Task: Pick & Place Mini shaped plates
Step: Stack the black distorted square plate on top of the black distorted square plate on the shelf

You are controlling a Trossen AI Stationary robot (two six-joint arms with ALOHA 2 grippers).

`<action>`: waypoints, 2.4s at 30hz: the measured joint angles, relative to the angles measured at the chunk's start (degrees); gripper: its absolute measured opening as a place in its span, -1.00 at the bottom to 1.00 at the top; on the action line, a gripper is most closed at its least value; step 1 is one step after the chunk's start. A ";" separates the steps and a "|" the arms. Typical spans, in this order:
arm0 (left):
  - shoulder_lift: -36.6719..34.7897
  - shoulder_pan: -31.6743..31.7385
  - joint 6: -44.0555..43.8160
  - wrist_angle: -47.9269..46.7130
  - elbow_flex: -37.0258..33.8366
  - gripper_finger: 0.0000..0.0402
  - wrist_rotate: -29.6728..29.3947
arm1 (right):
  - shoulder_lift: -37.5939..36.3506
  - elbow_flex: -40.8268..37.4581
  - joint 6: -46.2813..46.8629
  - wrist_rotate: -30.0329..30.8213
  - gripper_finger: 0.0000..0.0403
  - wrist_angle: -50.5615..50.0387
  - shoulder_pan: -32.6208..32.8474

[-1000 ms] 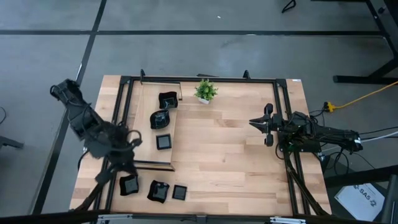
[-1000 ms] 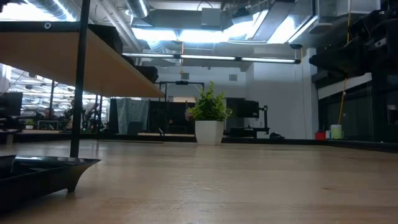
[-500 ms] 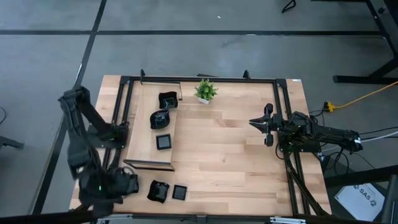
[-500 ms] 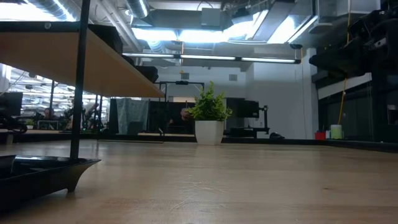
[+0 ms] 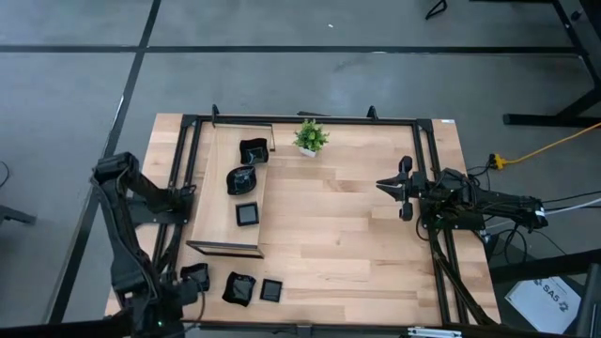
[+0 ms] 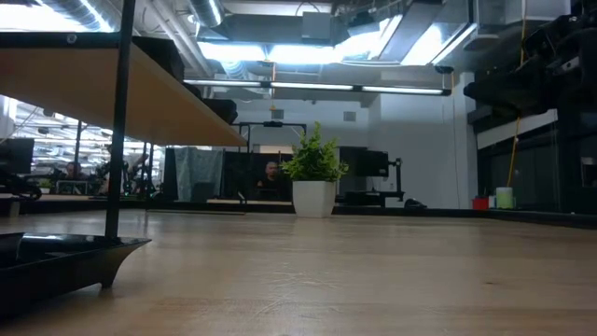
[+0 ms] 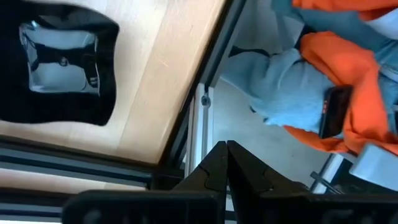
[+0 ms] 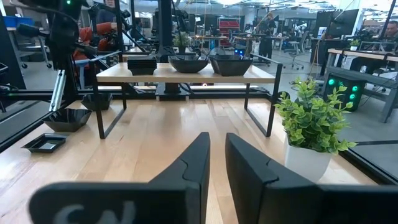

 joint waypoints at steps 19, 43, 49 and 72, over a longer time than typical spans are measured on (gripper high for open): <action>6.77 0.09 1.01 -2.35 0.00 -0.98 -2.99 | 0.00 0.00 0.00 0.00 -0.74 0.00 0.02; 9.18 0.67 11.04 -8.77 -0.03 -0.69 -5.36 | -0.01 0.00 0.00 0.00 -0.74 -0.02 0.02; 10.14 3.03 11.26 -10.32 -0.04 -0.42 -3.25 | -0.01 0.00 0.00 0.00 -0.74 0.00 0.02; 16.30 3.89 16.36 -11.09 -0.04 -0.37 0.17 | -0.02 0.00 0.00 0.00 -0.74 0.00 0.02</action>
